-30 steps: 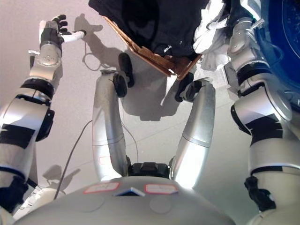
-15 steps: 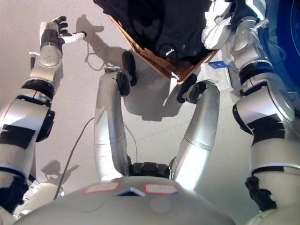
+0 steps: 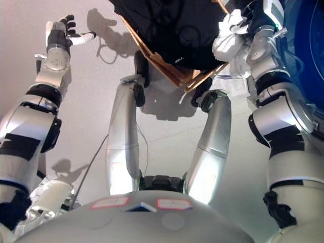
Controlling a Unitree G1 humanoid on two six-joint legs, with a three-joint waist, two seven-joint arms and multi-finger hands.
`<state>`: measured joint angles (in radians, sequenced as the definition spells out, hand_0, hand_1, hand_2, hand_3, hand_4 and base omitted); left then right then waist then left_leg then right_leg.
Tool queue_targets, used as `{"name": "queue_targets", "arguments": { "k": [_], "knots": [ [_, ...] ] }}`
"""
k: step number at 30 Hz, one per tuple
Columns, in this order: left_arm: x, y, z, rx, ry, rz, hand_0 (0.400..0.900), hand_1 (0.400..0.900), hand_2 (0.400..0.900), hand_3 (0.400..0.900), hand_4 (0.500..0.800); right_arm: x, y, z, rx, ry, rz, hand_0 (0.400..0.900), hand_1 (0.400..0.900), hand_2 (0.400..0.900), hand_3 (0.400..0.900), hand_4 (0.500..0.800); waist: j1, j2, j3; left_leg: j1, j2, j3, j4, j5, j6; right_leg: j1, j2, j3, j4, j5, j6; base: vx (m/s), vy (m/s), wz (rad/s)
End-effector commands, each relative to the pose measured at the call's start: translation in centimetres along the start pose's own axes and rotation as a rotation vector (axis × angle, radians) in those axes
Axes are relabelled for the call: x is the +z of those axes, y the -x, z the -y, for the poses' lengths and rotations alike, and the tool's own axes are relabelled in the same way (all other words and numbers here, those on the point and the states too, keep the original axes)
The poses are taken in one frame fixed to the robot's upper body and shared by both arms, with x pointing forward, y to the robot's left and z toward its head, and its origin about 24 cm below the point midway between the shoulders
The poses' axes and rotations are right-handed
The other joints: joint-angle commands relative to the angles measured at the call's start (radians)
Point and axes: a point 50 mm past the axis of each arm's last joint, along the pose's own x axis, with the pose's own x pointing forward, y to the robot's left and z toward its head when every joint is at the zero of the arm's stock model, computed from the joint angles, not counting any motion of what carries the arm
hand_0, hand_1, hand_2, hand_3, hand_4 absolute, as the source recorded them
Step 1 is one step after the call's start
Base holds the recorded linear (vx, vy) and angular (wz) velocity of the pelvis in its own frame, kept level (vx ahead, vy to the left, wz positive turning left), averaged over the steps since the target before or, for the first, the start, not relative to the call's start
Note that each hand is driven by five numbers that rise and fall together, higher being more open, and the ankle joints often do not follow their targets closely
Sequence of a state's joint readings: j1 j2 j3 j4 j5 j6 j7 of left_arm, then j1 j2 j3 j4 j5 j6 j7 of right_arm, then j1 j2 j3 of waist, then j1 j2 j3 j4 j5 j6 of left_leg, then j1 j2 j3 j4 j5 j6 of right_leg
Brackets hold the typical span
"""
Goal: Put the clothes in the basket into the washing machine.
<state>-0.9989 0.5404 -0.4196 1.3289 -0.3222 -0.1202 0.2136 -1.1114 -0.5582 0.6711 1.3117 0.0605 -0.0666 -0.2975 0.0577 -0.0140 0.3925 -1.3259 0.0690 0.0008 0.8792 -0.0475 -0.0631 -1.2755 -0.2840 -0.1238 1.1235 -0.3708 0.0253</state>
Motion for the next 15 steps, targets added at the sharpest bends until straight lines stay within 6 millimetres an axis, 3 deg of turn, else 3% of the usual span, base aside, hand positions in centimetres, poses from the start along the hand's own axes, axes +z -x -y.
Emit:
{"name": "queue_targets", "arguments": {
  "k": [1,10,15],
  "knots": [
    [-4.9,1.3,0.0,0.052,-0.035,-0.105,0.900,0.900,0.900,0.900,0.800,-2.4,0.6,-0.2,-0.040,-0.043,-0.058,0.400,0.400,0.400,0.400,0.500,-0.019,0.048,-0.165,0.134,-0.043,0.026,-0.082,-0.092,0.007,0.147,0.074,0.017,-0.242,0.134,0.022,0.09,0.010,-0.14],
    [-5.7,1.8,1.3,0.030,-0.017,-0.102,0.900,0.900,0.900,0.900,0.800,-2.7,1.0,-1.3,0.006,-0.128,-0.062,0.400,0.400,0.400,0.400,0.500,-0.036,0.057,-0.142,0.406,-0.035,0.037,-0.397,0.027,0.005,0.406,0.100,0.025,-0.577,0.276,0.052,0.07,0.017,-0.16],
    [-7.4,2.6,2.3,0.008,-0.018,-0.142,0.900,0.900,0.900,0.900,0.800,-4.1,1.9,-2.9,0.030,-0.187,-0.103,0.400,0.400,0.400,0.400,0.500,-0.047,0.066,-0.151,0.490,-0.037,0.042,-0.520,0.084,-0.006,0.474,0.106,0.020,-0.689,0.323,0.061,0.06,0.008,-0.07]
  ]
}}
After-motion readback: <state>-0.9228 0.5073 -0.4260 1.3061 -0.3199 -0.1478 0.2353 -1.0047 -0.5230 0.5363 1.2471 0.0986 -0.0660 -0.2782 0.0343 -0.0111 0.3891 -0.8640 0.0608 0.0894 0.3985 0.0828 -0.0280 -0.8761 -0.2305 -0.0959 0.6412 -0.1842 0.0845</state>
